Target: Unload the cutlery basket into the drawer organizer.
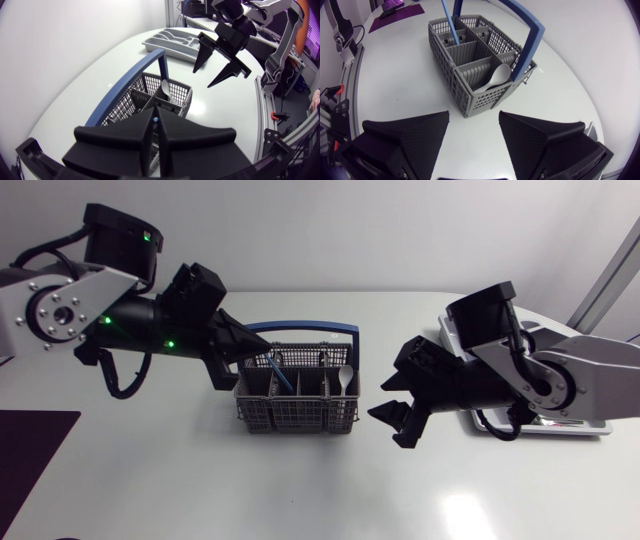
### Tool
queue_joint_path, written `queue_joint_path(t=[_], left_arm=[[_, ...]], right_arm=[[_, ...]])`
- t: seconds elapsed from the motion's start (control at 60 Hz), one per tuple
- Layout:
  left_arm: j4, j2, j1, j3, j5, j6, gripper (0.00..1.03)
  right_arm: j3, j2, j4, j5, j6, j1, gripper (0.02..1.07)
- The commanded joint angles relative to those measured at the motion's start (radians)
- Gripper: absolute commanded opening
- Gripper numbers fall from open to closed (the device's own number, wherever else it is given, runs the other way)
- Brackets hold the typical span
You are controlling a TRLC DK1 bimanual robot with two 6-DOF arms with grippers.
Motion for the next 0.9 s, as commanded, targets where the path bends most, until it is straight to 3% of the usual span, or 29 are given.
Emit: queue_joint_path(t=[0.0,0.15,0.4,0.567,0.883], left_arm=[[-0.050,-0.036,-0.001,0.078,0.018,-0.017,0.04],[-0.165,-0.074,0.004,0.175,0.064,-0.057,0.04],[-0.243,-0.094,-0.013,0.210,0.129,-0.115,0.04],[-0.260,-0.082,-0.045,0.204,0.178,-0.149,0.04],[-0.259,-0.025,-0.142,0.227,0.190,-0.210,0.04]], right_arm=[[0.019,-0.045,-0.028,-0.002,0.028,0.018,0.75],[0.074,-0.095,-0.068,-0.002,0.062,0.071,0.75],[0.158,-0.107,-0.091,-0.002,0.132,0.181,0.75],[0.207,-0.068,-0.090,-0.002,0.168,0.236,0.75],[0.234,-0.019,-0.076,-0.025,0.191,0.253,0.75]])
